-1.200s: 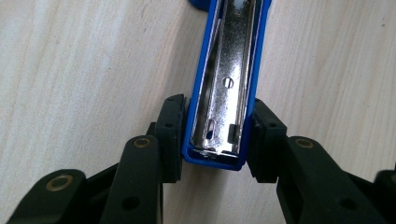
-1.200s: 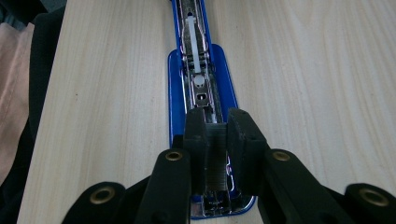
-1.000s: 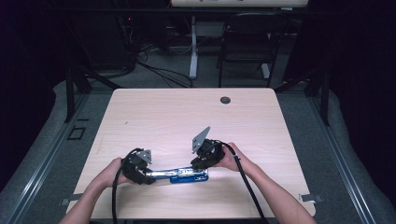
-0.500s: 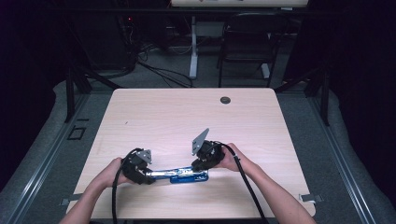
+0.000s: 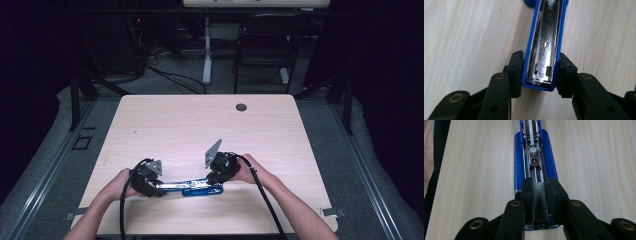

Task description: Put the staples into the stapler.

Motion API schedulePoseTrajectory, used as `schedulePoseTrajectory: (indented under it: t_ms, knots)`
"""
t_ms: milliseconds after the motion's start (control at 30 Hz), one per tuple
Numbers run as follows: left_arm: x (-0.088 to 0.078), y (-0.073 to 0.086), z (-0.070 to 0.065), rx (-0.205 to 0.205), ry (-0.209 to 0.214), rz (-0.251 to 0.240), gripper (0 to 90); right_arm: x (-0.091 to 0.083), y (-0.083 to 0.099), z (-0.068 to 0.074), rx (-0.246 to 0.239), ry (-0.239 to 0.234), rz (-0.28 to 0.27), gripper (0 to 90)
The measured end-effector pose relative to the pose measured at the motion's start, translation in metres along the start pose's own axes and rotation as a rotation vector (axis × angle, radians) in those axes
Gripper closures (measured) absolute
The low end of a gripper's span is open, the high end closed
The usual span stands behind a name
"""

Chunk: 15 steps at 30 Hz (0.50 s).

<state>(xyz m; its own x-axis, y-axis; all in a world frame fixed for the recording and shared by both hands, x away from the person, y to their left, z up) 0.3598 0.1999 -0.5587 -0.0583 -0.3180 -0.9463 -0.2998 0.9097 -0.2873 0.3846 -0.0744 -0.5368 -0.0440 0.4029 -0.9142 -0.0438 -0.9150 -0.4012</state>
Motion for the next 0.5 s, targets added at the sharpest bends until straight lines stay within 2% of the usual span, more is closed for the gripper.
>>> schedulePoseTrajectory:
  t_ms: [200, 367, 433, 467, 500]
  knots:
    - [-0.0012, -0.0002, -0.0004, 0.004, -0.006, -0.002, 63.0, -0.0005, 0.0013, -0.0013, 0.009, -0.017, 0.01, 73.4]
    - [-0.0019, -0.0003, -0.0008, 0.006, -0.011, -0.004, 63.0, -0.0024, 0.0015, -0.0024, 0.034, -0.028, -0.02, 72.7]
    - [-0.0021, -0.0002, -0.0008, 0.006, -0.01, -0.005, 63.1, -0.0036, 0.0016, -0.0036, 0.029, -0.026, -0.012, 72.7]
    - [-0.0023, -0.0001, -0.0009, 0.007, -0.008, -0.007, 63.0, -0.0046, 0.0027, -0.0047, 0.051, -0.024, -0.018, 72.5]
    - [-0.0023, -0.0001, -0.0009, 0.008, -0.012, -0.01, 63.0, -0.0046, 0.0027, -0.0047, 0.051, -0.024, -0.018, 72.5]
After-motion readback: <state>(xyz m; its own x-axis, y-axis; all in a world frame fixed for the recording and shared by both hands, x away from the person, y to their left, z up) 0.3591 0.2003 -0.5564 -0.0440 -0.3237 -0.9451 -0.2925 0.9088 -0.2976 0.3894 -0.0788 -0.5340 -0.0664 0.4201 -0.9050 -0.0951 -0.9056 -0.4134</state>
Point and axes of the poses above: each handheld gripper's, and its own axes: x roughly forward along the jaws, y roughly out of its underside, z roughly to its left, the point moved 1 cm from there along x, roughly forward along the jaws, and after that the axes turned 7 degrees about z, right-handed, at the moved point
